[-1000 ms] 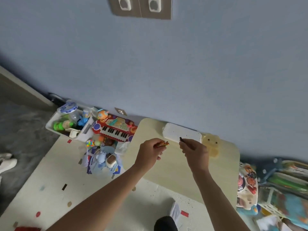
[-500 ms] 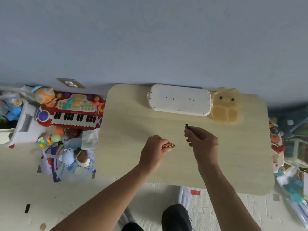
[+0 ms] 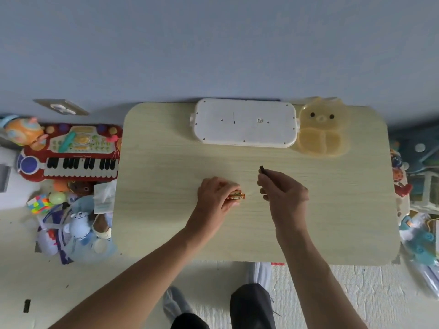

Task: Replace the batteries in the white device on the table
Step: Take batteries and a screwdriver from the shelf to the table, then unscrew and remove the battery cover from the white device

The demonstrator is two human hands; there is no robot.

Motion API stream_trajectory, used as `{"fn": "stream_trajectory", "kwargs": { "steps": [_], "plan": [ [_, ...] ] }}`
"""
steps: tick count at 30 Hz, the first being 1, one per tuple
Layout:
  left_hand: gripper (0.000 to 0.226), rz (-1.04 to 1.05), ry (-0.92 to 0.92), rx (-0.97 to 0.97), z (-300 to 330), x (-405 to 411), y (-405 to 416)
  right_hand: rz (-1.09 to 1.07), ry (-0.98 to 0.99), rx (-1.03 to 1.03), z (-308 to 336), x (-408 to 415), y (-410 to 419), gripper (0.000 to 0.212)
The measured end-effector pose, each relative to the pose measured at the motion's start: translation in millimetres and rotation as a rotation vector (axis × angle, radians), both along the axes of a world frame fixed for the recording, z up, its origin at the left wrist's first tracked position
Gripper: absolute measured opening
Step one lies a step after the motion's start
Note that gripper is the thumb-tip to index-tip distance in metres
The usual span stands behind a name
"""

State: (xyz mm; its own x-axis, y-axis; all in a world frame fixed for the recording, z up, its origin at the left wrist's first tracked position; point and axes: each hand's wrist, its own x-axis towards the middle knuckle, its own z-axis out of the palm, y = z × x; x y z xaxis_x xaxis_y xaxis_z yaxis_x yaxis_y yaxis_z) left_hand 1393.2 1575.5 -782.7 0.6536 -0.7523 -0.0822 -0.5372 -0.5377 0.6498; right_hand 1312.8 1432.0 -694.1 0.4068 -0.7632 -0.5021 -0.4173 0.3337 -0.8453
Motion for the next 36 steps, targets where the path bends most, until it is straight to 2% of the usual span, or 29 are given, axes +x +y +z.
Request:
{"fn": "stream_trajectory", "kwargs": {
  "steps": [8, 15, 23, 28, 36],
  "plan": [
    [0.046, -0.016, -0.048, -0.038, -8.8, 4.1, 0.9, 0.023, -0.069, 0.002, -12.5, 6.1, -16.5, 0.014],
    [0.041, -0.059, -0.063, -0.085, -19.7, 9.2, 4.7, 0.119, -0.163, -0.156, -24.4, 43.5, -55.8, 0.013],
    [0.045, -0.18, -0.088, -0.074, -22.9, 24.3, 7.9, 0.116, -0.331, -0.223, -36.6, 77.8, -86.0, 0.013],
    [0.038, -0.242, -0.1, -0.14, -21.3, 33.9, 4.5, 0.143, -0.402, -0.268, -47.7, 82.0, -89.9, 0.013],
    [0.042, -0.227, -0.144, -0.213, -30.2, 40.6, -7.5, 0.111, -0.534, -0.361, -55.7, 101.9, -102.7, 0.017]
  ]
}}
